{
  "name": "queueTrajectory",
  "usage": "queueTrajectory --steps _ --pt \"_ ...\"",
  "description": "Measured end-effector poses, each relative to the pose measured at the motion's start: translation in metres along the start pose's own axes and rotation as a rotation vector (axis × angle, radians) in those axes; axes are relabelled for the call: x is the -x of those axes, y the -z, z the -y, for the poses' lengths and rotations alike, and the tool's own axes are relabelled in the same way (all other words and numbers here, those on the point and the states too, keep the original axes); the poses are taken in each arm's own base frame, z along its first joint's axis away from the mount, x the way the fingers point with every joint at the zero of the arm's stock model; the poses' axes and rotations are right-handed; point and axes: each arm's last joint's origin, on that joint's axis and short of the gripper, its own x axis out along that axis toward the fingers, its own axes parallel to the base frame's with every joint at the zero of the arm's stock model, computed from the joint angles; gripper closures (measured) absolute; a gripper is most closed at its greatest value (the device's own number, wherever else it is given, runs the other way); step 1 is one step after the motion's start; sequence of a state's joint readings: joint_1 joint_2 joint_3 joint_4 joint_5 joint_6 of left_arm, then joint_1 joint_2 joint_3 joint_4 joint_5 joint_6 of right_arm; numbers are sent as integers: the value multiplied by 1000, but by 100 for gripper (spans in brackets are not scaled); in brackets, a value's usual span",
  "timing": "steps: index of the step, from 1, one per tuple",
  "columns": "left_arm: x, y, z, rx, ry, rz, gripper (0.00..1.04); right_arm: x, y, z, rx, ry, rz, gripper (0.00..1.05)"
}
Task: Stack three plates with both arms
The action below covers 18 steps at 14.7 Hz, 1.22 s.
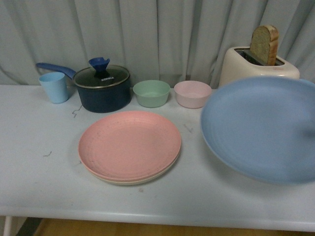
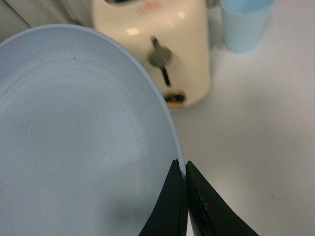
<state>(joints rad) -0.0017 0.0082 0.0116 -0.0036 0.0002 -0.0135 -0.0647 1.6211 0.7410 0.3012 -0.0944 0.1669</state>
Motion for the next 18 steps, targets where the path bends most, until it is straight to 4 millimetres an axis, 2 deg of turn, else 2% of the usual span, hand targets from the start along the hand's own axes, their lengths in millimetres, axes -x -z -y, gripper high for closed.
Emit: queueTrajectory --steps 2,6,7,8,11,16,17,18 --pt "0 0 0 0 0 0 7 -10 -21 -31 -22 -100 74 102" --pt "0 0 0 0 0 0 7 -65 -1 -99 -73 -238 -66 102" --pt "0 0 0 0 0 0 7 -84 -3 -134 -110 -268 -109 102" --pt "0 0 0 0 0 0 7 -102 5 -165 -135 -268 -186 102" --pt "0 0 0 0 0 0 7 -115 21 -179 -128 -230 -264 102" --pt "0 0 0 0 -1 0 7 -117 24 -188 -105 -193 -308 102" --pt "0 0 0 0 0 0 7 -119 27 -188 -101 -183 -326 100" --pt "0 0 0 0 0 0 7 -120 28 -187 -102 -185 -332 89"
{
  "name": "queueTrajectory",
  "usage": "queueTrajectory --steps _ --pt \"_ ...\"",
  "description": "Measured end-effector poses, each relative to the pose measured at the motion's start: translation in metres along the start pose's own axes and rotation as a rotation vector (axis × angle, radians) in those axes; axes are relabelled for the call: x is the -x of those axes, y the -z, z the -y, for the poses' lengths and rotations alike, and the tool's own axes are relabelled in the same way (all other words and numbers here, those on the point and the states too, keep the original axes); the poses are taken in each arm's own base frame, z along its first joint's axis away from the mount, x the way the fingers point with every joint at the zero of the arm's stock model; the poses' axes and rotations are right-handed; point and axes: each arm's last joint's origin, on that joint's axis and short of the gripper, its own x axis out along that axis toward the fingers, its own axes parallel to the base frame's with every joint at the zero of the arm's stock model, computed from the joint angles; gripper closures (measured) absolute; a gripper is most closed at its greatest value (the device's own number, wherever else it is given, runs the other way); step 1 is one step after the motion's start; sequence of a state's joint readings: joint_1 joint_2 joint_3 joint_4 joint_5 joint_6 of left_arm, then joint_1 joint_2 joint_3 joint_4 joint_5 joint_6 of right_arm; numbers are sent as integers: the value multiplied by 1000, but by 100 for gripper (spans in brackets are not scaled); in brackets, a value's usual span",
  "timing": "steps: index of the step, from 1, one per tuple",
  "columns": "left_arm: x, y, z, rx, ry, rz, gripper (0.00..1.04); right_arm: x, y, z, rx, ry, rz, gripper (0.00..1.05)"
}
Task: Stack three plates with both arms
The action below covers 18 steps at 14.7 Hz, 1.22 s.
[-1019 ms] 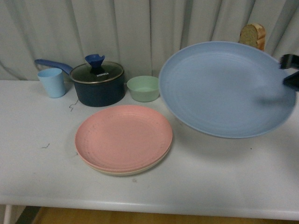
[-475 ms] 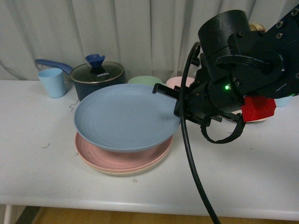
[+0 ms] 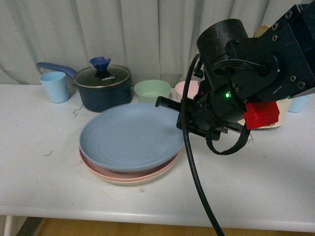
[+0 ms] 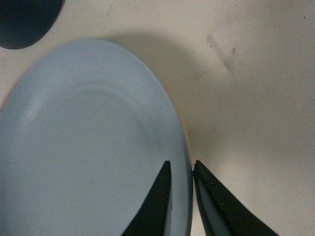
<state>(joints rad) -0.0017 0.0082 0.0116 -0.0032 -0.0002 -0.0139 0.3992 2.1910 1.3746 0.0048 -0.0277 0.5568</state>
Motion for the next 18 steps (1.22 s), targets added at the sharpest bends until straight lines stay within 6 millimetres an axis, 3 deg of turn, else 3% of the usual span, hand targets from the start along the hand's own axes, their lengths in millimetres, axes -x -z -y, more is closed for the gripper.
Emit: queueTrajectory --steps 3,4,5,6,8,10,12,13,15,16,18 --pt "0 0 0 0 0 0 7 5 -5 0 -8 -25 23 55" --pt "0 0 0 0 0 0 7 8 -6 0 -10 -30 31 48" --pt "0 0 0 0 0 0 7 19 -10 2 -21 -48 60 35" --pt "0 0 0 0 0 0 7 42 -23 0 -27 -87 151 20" --pt "0 0 0 0 0 0 7 83 -44 -4 -27 -154 295 4" --pt "0 0 0 0 0 0 7 126 -55 -6 -18 -206 410 7" --pt "0 0 0 0 0 0 7 160 -50 2 76 -115 733 20" --pt "0 0 0 0 0 0 7 185 -31 23 158 10 852 33" --pt "0 0 0 0 0 0 7 232 5 67 291 149 892 56" --pt "0 0 0 0 0 0 7 256 41 97 335 158 905 77" --pt "0 0 0 0 0 0 7 265 72 125 349 166 915 95"
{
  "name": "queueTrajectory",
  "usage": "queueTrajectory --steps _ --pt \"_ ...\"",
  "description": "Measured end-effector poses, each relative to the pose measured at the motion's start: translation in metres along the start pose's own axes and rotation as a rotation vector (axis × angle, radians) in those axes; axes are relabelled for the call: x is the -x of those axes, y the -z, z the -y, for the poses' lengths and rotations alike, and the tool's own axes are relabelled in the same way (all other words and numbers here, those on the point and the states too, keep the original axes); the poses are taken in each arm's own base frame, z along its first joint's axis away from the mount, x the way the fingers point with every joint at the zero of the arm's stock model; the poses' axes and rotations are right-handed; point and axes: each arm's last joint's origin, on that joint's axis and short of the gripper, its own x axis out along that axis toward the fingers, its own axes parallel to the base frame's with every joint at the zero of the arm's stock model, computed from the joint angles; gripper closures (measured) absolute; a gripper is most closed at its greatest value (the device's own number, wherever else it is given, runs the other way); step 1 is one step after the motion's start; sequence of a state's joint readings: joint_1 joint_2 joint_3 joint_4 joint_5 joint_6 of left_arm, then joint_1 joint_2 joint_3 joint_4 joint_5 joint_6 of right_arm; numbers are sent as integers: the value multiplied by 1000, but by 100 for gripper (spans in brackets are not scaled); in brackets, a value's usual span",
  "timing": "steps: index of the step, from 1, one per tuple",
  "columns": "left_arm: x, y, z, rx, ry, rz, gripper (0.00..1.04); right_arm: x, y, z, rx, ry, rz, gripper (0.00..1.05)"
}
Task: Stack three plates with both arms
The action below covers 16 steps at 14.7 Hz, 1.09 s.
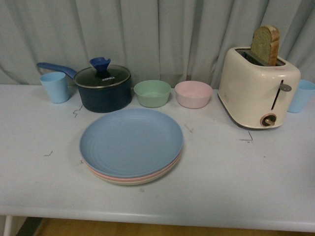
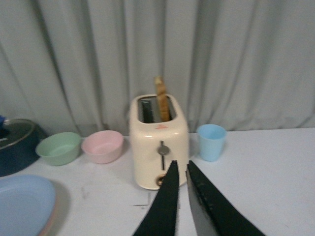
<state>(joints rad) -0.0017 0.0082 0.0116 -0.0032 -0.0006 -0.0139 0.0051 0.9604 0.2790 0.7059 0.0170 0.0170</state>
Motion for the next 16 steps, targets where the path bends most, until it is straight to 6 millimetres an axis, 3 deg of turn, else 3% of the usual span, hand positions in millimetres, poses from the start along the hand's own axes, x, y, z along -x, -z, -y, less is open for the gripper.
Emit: queueTrajectory --steps 1,3,6,16 --pt "0 0 0 0 0 0 7 16 16 3 6 13 -5 103" --pt "0 0 0 0 0 0 7 37 40 2 11 -11 -43 103" --pt "0 0 0 0 0 0 7 52 52 2 12 -10 -54 103" --pt "0 0 0 0 1 0 7 77 42 2 11 -11 -10 103"
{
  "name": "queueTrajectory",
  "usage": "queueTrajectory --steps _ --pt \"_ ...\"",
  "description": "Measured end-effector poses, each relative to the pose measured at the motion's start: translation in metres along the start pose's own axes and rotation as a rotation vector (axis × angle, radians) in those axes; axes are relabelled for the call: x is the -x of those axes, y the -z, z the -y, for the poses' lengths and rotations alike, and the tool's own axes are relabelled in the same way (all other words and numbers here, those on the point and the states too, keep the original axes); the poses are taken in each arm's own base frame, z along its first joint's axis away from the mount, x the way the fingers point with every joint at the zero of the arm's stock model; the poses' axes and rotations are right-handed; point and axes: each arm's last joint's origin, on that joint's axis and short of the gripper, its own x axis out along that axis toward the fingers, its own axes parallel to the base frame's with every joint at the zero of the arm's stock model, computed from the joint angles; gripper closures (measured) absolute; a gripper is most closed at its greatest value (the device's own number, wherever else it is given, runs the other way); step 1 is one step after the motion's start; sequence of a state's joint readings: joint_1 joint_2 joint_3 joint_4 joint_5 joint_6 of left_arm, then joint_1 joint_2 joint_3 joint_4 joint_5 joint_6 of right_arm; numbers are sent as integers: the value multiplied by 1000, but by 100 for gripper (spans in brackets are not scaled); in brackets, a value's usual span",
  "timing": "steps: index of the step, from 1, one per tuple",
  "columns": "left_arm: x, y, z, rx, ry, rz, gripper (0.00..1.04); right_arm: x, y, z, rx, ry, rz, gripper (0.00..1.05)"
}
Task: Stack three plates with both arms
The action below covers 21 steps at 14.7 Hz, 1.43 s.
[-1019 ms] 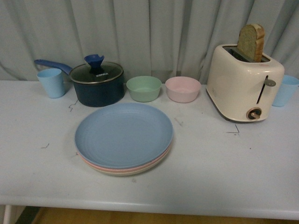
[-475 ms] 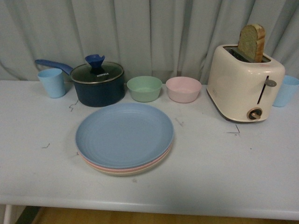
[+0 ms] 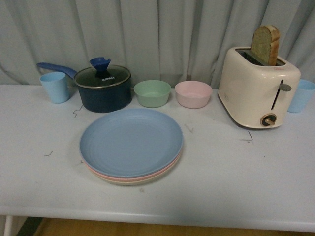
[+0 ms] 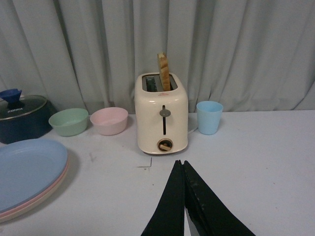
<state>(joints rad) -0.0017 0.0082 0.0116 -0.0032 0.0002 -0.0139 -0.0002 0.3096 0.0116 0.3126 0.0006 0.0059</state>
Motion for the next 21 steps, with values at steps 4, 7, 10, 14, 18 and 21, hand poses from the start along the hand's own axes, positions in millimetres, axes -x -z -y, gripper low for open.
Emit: queueTrajectory --steps 4,7,10,14,18,21 --pt "0 0 0 0 0 0 7 6 0 0 0 0 1 103" --pt "0 0 0 0 0 0 7 9 1 0 0 0 -1 103" --pt "0 0 0 0 1 -1 7 20 4 0 0 -1 -13 103" --pt "0 0 0 0 0 0 7 20 4 0 0 -1 -11 103" --pt "0 0 0 0 0 0 7 20 4 0 1 -1 -11 62" --pt "0 0 0 0 0 0 7 20 4 0 1 -1 -11 25"
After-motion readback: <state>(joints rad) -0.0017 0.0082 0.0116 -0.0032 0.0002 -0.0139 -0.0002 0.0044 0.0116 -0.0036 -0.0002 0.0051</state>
